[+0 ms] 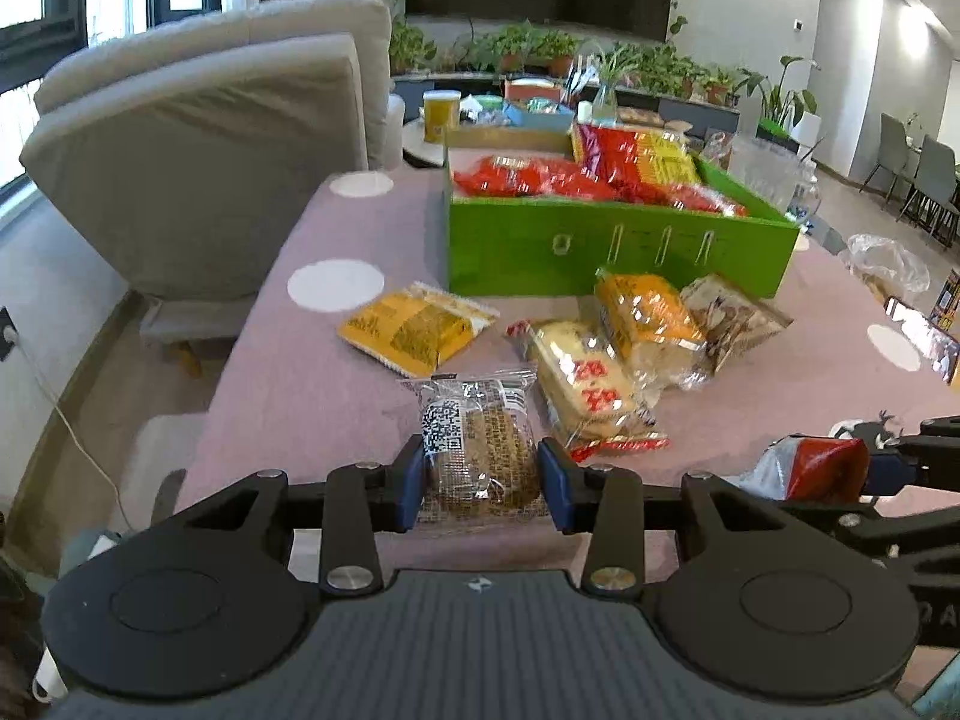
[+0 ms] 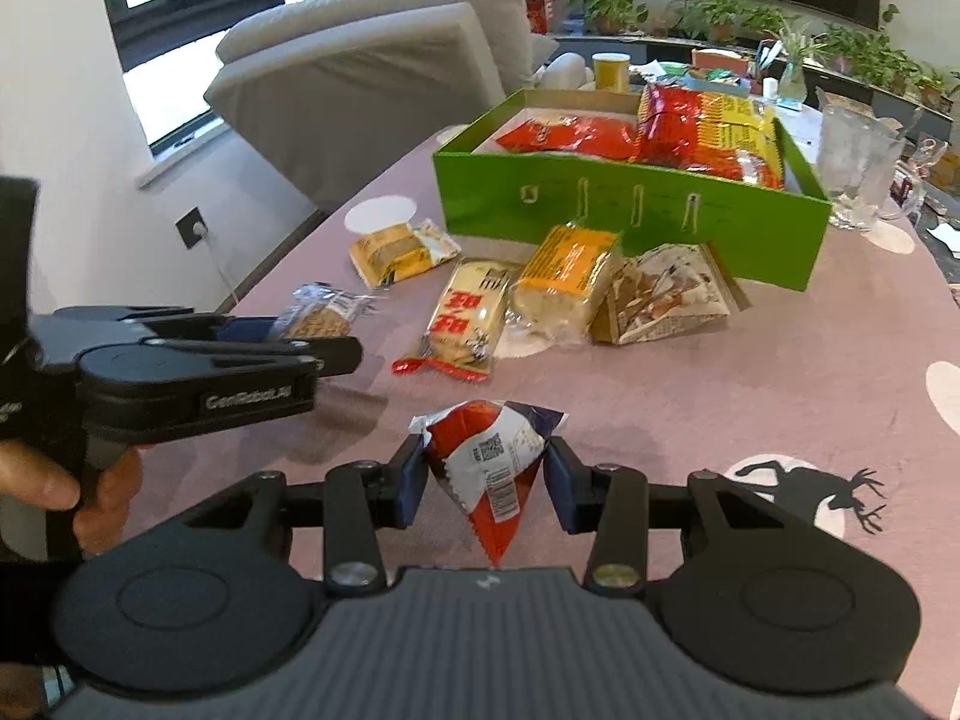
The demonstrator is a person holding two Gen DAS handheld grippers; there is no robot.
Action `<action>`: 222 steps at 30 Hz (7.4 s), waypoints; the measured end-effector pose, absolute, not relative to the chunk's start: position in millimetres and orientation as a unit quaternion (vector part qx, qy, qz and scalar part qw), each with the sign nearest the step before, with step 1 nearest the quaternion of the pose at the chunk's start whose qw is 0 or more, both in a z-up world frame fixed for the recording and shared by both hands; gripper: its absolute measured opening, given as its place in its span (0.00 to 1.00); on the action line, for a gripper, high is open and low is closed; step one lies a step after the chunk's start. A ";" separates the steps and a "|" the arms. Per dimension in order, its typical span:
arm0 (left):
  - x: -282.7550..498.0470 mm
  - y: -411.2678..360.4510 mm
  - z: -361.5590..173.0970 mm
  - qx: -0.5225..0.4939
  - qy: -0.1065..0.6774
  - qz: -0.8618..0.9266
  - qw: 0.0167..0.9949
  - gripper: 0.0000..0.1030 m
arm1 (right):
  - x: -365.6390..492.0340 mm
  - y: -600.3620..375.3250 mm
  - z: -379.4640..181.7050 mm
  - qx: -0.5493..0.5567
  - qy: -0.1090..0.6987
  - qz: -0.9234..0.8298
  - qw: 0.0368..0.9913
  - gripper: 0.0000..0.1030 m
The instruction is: Organize snacks
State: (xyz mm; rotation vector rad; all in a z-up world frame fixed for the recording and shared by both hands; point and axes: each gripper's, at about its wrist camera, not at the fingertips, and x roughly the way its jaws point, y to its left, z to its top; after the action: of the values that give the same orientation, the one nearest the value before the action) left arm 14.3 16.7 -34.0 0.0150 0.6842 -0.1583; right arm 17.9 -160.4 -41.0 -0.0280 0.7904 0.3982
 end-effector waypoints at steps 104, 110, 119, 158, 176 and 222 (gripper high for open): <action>168.6 -34.1 26.7 0.026 0.286 -0.127 0.949 0.33 | 162.3 -234.6 18.1 0.071 0.282 0.158 0.944 0.39; 199.3 -25.1 6.4 0.015 0.307 -0.114 0.945 0.33 | 193.6 -221.4 9.4 0.066 0.293 0.158 0.941 0.39; 204.2 -23.6 -10.6 0.027 0.305 -0.102 0.947 0.53 | 231.7 -221.6 -7.8 0.088 0.310 0.116 0.939 0.42; 121.3 37.5 -49.6 0.069 0.341 -0.056 0.936 0.80 | 103.9 -255.0 -28.7 0.067 0.353 0.086 0.929 0.59; 148.6 36.0 -64.0 0.042 0.361 -0.096 0.927 0.65 | 118.3 -231.6 -53.8 0.019 0.376 0.126 0.918 0.64; 107.8 39.9 -51.2 0.003 0.333 -0.083 0.939 0.51 | 138.3 -160.5 -54.5 0.057 0.402 0.130 0.904 0.64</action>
State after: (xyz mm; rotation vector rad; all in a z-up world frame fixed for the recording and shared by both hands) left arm 107.8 39.9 -51.2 0.0062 0.6806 -0.1688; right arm 138.3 -160.5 -54.5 0.1169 0.8313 0.2687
